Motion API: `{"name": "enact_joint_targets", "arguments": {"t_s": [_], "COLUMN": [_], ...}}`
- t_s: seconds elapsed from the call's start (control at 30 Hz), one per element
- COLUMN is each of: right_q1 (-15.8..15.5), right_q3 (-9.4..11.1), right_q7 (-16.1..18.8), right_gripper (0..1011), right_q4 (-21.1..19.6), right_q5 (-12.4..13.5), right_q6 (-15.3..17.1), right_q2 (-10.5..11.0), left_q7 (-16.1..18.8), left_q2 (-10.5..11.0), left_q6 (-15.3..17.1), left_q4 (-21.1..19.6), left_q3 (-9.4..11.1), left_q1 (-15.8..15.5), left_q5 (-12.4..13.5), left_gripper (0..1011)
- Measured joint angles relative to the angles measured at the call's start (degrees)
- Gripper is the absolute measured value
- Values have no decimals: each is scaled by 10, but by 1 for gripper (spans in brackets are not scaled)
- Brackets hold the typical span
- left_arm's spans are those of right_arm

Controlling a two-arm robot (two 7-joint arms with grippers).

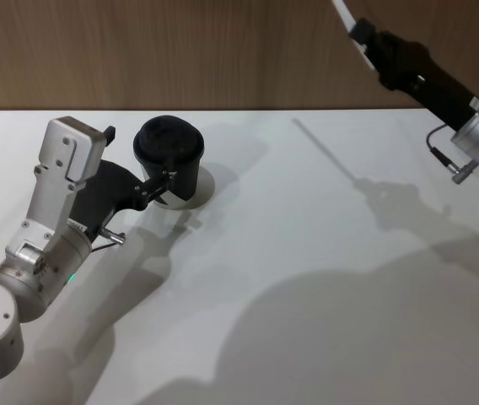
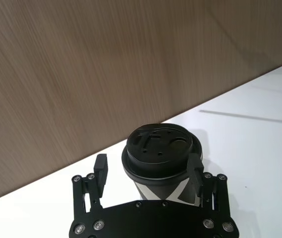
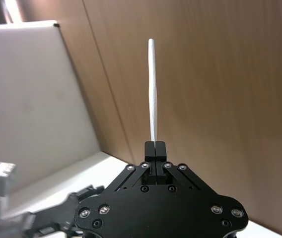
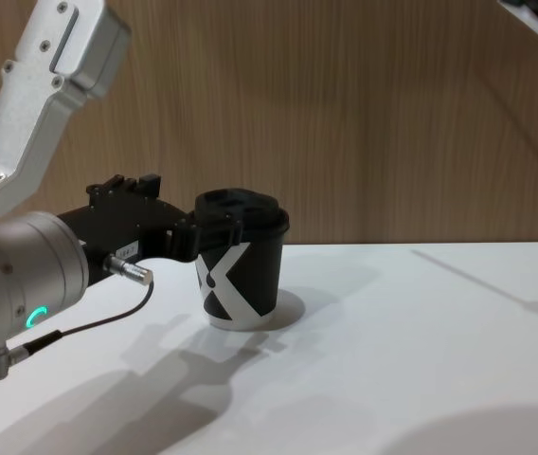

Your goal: Pick up the straw with one hand, pass it to the other hand, and insert it into the cup.

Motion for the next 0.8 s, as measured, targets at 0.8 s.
{"name": "enact_joint_targets", "arguments": {"t_s": [0.8], "right_q1": [-10], "right_q3": [-44], "right_q7": [40], "right_gripper": [4], "right_q4": [-69], "right_q5": [95], "right_q6": [116], "right_q2": [-16], "left_q7": [0], "left_q2": [0], "left_q6": [0], "left_q4": [0], "left_q3": [0], "left_q1": [0], "left_q5": [0], "left_gripper": [1003]}}
